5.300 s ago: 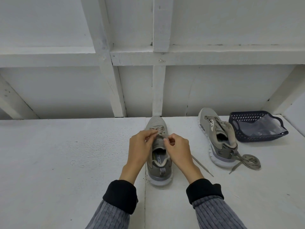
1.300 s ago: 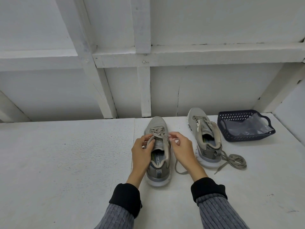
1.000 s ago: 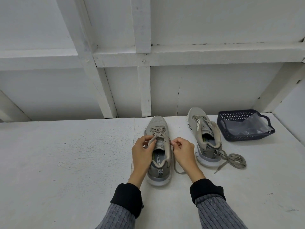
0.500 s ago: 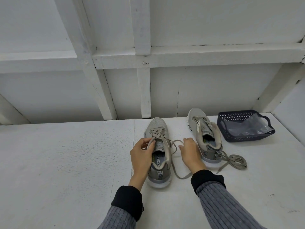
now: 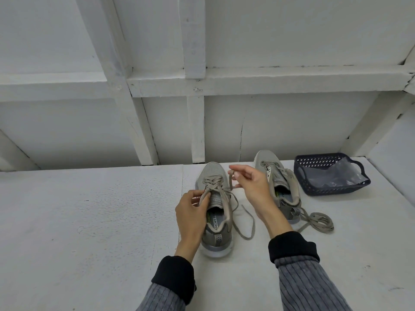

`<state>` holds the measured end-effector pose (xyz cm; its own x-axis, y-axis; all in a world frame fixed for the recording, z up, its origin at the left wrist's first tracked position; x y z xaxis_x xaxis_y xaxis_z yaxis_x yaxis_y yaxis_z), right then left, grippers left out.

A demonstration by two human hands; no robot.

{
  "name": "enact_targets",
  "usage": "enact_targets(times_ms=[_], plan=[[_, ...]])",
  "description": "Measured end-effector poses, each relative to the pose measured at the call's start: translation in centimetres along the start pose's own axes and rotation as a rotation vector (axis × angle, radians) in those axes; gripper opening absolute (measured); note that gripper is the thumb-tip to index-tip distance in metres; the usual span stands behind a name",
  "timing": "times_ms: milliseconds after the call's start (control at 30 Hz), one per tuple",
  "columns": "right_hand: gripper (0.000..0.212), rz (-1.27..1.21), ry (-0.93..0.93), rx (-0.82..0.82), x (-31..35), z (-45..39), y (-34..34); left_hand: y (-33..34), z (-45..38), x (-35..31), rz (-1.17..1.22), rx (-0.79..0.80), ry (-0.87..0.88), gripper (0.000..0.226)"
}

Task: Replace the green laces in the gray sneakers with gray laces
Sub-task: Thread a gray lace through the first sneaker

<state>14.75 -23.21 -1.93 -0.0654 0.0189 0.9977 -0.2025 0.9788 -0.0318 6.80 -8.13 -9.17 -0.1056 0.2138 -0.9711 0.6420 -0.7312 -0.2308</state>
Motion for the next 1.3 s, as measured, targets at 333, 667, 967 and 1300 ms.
enact_targets(times_ms=[333,667,967,1300], plan=[[0.009,0.158,-0.177,-0.105,2.2,0.2,2.4,-2.8,-1.1,-0.4,-0.009,-0.078,-0.003,0.001],[0.005,0.027,-0.132,-0.002,2.2,0.1,6.0,-3.4,-3.7,-3.8,0.003,0.358,0.227,0.035],[0.012,-0.053,-0.130,-0.269,0.7,0.1,4.0,-5.7,-5.1,-5.2,0.143,0.501,0.090,0.032],[0.026,0.323,-0.101,-0.225,-1.0,1.0,4.3,-7.3,-5.6,-3.2,-0.191,0.446,0.198,0.019]])
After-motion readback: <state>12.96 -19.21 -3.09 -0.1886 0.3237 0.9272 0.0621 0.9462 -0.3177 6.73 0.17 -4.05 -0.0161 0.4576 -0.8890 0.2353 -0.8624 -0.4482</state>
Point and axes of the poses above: each hand's wrist, its own z-axis away from the middle knuckle, its own y-axis out of the palm, x = y × z, the point moved 3 cm from there along -z, towards the middle knuckle, and after that the axes turned 3 degrees about -z, right-handed, at the moved point
